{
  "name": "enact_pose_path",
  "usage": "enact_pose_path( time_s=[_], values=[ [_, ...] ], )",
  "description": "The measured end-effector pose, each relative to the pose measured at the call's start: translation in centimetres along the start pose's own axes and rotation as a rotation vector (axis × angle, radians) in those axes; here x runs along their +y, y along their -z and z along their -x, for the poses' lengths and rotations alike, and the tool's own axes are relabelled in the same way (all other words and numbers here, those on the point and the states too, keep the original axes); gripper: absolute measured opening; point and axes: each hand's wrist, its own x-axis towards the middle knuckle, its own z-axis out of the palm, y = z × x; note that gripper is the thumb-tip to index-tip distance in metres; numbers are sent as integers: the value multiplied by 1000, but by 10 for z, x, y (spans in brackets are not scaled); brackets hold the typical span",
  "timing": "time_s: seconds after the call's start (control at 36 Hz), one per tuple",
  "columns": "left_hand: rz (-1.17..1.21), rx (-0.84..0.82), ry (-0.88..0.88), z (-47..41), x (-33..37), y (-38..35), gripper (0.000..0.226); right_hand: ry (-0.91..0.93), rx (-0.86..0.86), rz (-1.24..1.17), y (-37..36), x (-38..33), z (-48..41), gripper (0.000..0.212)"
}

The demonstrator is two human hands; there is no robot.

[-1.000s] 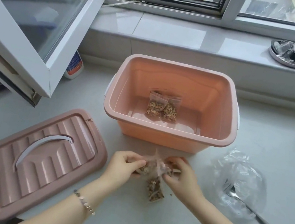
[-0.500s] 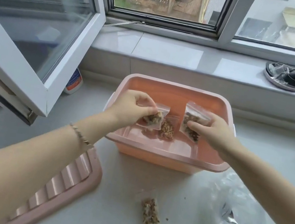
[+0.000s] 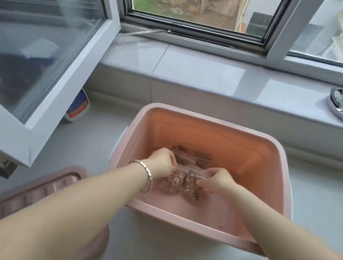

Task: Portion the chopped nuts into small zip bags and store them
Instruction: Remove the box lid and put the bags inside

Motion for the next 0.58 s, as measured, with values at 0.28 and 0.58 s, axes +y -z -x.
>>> enact_pose_path(
  time_s=[0.28,0.58],
  values=[
    [-143,21,-284,91,16,27,35,451,241,218,19,-5,93,35],
    [-261,487,-471,156,-62,-3,51,553,-99,593,-45,67,160,24]
  ],
)
